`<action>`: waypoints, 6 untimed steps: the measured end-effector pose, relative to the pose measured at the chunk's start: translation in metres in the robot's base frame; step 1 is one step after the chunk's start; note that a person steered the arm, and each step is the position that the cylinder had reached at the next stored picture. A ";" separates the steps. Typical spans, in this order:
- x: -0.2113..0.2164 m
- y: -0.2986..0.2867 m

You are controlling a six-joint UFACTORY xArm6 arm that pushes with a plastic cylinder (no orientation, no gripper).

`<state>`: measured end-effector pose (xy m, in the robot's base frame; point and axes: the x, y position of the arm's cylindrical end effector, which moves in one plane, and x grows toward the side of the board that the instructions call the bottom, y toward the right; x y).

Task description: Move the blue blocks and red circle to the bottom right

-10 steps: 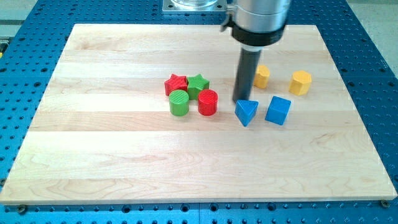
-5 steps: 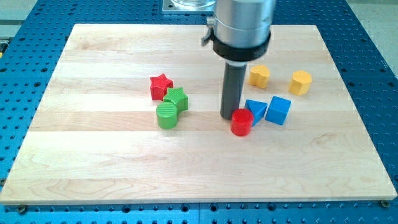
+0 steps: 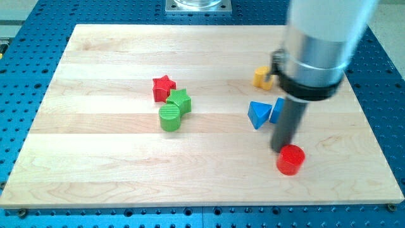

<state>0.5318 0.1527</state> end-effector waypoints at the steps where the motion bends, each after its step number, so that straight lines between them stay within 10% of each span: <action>1: 0.005 0.003; 6: 0.079 -0.051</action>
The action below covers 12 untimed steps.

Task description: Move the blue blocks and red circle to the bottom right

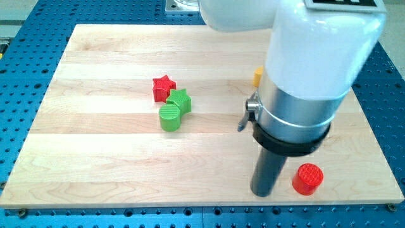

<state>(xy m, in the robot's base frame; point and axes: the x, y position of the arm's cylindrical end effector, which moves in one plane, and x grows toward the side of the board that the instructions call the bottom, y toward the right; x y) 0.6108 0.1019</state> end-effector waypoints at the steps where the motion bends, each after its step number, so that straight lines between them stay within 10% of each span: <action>1: 0.005 0.060; 3: 0.004 0.074; 6: -0.102 -0.070; 7: -0.150 -0.043; 9: -0.110 0.120; 12: -0.159 0.107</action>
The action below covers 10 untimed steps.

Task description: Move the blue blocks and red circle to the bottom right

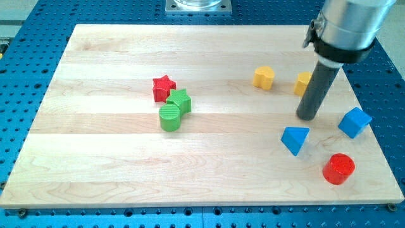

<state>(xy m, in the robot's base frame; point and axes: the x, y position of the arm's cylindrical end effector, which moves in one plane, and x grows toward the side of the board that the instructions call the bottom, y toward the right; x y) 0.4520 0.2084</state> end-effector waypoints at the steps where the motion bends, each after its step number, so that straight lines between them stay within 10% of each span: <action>1: -0.019 0.069; 3: 0.079 0.048; 7: 0.079 -0.038; 10: 0.106 -0.252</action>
